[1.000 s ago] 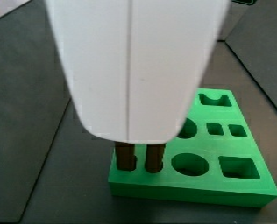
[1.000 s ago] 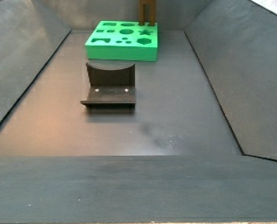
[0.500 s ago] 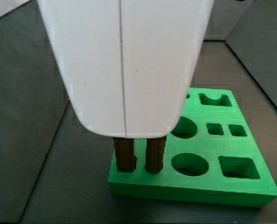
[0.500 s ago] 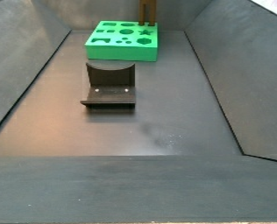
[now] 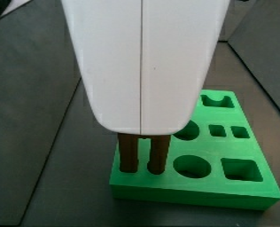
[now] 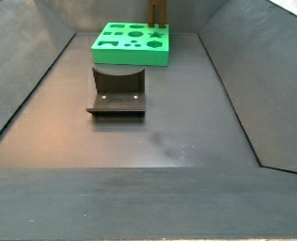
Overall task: Pick up the square-circle object. Move up. Place the square-circle object on the fixture. Regrasp the square-circle object. Rotate the square-circle object. Move to above the board. Insert the square-circle object.
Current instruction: Insert the square-circle object.
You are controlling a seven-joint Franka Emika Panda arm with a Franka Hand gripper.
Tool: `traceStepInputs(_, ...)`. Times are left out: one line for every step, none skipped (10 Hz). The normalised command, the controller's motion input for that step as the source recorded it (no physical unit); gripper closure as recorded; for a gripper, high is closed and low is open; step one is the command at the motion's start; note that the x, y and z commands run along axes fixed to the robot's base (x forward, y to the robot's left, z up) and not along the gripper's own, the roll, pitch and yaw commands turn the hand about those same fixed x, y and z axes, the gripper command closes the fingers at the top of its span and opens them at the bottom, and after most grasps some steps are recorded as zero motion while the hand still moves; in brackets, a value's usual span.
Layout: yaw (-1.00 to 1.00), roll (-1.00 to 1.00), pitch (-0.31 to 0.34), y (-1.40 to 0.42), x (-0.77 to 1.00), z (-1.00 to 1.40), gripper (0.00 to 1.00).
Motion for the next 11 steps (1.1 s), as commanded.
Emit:
traceStepInputs(0.0,0.07,0.033,0.07,0.11,-0.2,1.0)
traceStepInputs(0.0,0.07,0.0,0.06,0.05,-0.26,1.0)
traceStepInputs(0.0,0.05,0.0,0.01,0.0,-0.25,1.0)
traceStepInputs(0.0,0.08,-0.056,0.0,0.0,-0.31,1.0)
traceStepInputs(0.0,0.21,-0.016,-0.09,0.0,-0.34,1.0)
traceStepInputs(0.0,0.37,0.011,-0.21,0.0,-0.33,1.0)
traceStepInputs(0.03,0.41,0.0,-0.26,0.03,-0.43,1.0)
traceStepInputs(0.05,0.42,0.0,-0.29,0.05,-0.47,1.0)
traceStepInputs(0.0,0.28,0.0,-0.17,0.13,-0.48,1.0)
traceStepInputs(0.0,0.11,0.0,-0.03,0.13,-0.33,1.0)
traceStepInputs(-0.09,0.0,0.0,0.0,0.0,-0.06,1.0)
